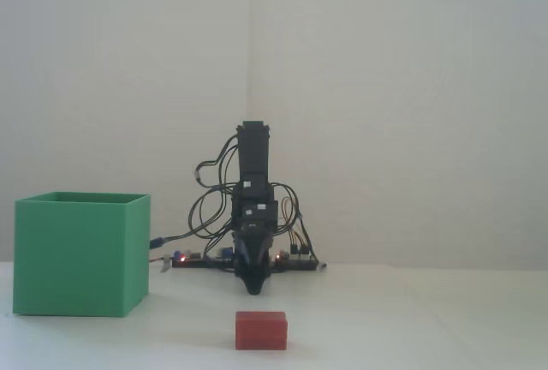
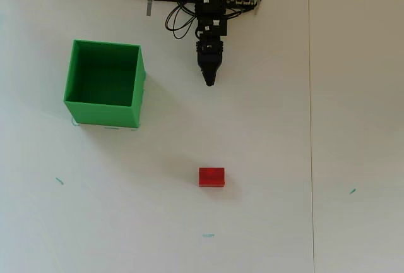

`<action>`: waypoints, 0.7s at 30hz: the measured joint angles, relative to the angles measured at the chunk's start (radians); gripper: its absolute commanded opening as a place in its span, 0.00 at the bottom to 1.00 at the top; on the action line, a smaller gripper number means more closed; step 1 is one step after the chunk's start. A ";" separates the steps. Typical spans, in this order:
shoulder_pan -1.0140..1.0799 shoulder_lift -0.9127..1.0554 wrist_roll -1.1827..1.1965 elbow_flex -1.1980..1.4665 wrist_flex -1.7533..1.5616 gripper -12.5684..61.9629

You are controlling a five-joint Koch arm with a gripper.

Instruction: Grasp a red block and put it in the green bin.

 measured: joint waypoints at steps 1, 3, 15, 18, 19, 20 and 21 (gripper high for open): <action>0.002 0.000 0.000 0.000 0.000 0.64; 0.002 0.000 0.000 0.000 0.000 0.64; 0.002 0.000 0.000 0.000 0.000 0.64; -0.017 0.000 -0.002 0.000 0.000 0.64; -0.021 0.000 -0.003 0.000 0.000 0.64; -0.026 0.000 -0.003 0.000 0.000 0.64; -0.026 0.000 -0.003 0.000 0.000 0.64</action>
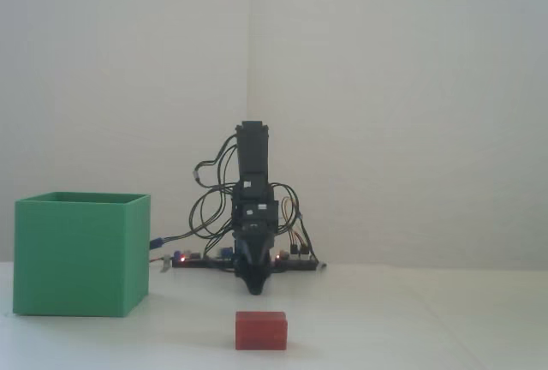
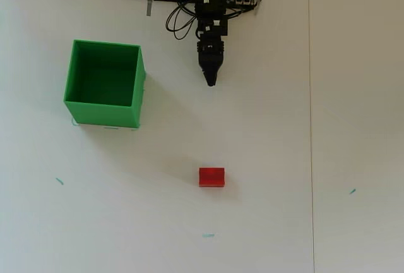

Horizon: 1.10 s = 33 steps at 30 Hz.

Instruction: Grasp a red block and put it in the green bin.

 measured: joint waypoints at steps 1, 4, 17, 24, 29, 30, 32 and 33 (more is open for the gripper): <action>-0.002 0.000 0.002 0.000 0.000 0.64; -0.003 0.000 0.000 0.000 0.000 0.63; 0.012 0.000 0.002 -0.054 0.023 0.62; 0.060 -0.023 -0.002 -0.422 0.184 0.61; 0.061 -0.067 -0.034 -0.709 0.331 0.57; 0.057 -0.069 -0.046 -0.756 0.339 0.57; 0.037 -0.098 -0.057 -0.902 0.411 0.59; 0.029 -0.146 -0.060 -1.017 0.477 0.61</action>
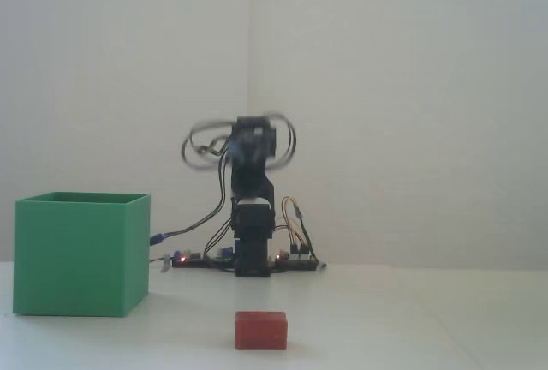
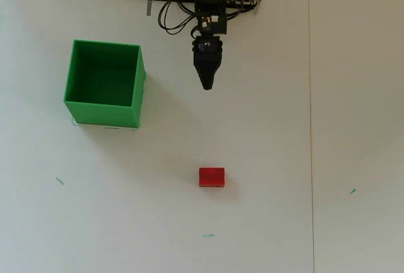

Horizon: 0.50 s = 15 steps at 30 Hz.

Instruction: Grasp a red block and put it in the green bin.

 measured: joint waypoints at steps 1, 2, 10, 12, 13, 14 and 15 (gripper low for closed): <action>-0.002 -0.067 0.000 -0.127 0.086 0.62; -0.002 -0.138 0.000 -0.247 0.170 0.62; -0.006 -0.491 0.063 -0.669 0.328 0.62; -0.015 -0.561 0.091 -0.770 0.328 0.63; -0.028 -0.589 0.091 -0.798 0.341 0.63; -0.040 -0.614 0.072 -0.825 0.364 0.63; -0.052 -0.630 0.020 -0.851 0.390 0.63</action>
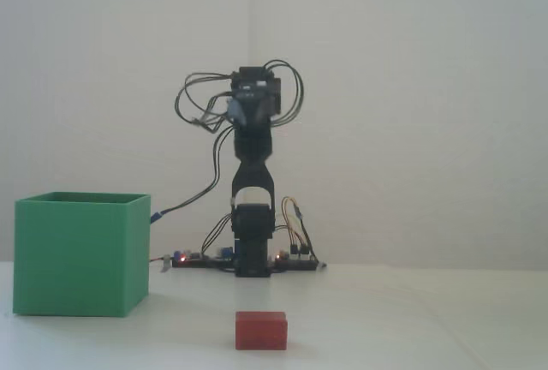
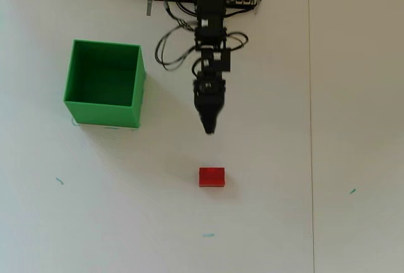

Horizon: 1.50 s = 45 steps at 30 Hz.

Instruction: Grasp a red block and put it in the green bin.

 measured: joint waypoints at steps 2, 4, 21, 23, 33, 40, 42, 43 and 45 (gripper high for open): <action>-0.011 -0.018 -0.138 -0.064 0.035 0.67; -0.026 -0.049 -0.187 -0.140 0.063 0.67; -0.060 -0.356 -0.301 -0.440 0.143 0.63; -0.087 -0.357 -0.293 -0.440 0.242 0.63; -0.118 -0.491 -0.279 -0.597 0.578 0.64; 0.005 -0.586 -0.238 -0.595 0.592 0.64; 0.026 -0.618 -0.235 -0.594 0.592 0.64; 0.031 -0.627 -0.229 -0.594 0.594 0.64; 0.035 -0.629 -0.218 -0.595 0.609 0.64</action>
